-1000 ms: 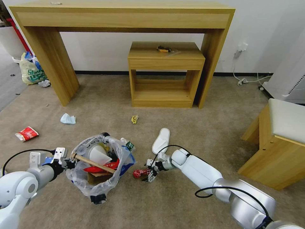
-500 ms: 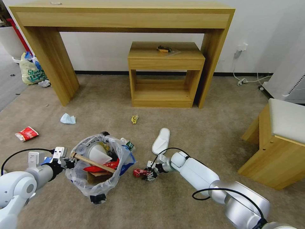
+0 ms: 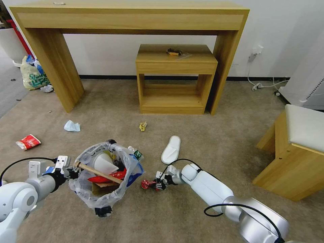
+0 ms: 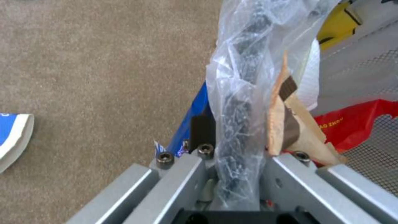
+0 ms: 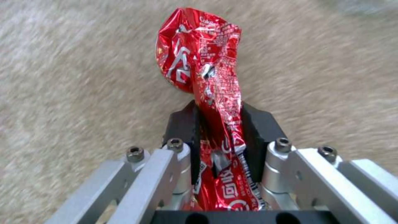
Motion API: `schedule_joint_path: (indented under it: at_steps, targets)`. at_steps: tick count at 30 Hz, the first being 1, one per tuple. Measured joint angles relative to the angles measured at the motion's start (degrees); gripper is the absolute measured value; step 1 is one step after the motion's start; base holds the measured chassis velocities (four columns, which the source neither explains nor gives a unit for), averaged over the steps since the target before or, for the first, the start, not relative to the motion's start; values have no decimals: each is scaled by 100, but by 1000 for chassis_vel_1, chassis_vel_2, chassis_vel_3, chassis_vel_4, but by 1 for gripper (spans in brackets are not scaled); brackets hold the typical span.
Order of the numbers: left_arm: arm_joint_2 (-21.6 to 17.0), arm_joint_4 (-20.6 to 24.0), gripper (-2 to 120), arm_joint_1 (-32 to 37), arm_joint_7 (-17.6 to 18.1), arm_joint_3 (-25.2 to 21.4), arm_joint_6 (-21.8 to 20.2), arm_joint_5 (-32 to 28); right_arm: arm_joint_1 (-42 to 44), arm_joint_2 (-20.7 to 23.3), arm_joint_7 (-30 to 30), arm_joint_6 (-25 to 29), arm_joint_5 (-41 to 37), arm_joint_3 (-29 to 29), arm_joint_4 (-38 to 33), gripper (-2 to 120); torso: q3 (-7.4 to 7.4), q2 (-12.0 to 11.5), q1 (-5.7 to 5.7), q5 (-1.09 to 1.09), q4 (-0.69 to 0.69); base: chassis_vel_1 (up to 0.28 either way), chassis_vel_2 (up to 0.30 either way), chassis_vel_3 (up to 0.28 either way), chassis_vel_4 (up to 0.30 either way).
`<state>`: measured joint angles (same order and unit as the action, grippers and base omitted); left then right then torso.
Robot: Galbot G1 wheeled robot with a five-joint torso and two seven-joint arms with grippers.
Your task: Pick up the trash bin and place the garbage on the floor into it.
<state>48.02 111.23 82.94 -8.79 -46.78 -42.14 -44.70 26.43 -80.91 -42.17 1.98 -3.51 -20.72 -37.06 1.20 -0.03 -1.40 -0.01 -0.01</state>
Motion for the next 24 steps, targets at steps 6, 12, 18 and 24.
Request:
schedule_joint_path:
  at_steps: [6, 12, 18, 24]
  targets:
    - [-8, -15, 0, -33, 27, 4, 0, -13, 213, 232, 387, 28, -443, 434, -612, 19, 0, 0, 0, 1, -1, 0, 0, 0, 0]
    - [-43, -60, 0, -44, 41, -1, 0, -28, 313, 526, 641, -231, -915, 903, -1592, 19, 0, 0, 0, 1, -2, 0, 0, 0, 0]
    - [-172, -166, 0, -124, 80, 82, 0, -43, 68, 688, 809, -638, -1815, 1289, -2975, 19, 0, 0, 0, 0, -1, 0, 0, 0, 0]
    - [-373, -277, 0, -356, 150, 382, 0, -84, -360, 660, 929, -968, -2466, 1053, -4007, 19, 0, 0, 0, -1, 0, 0, 0, 0, 0]
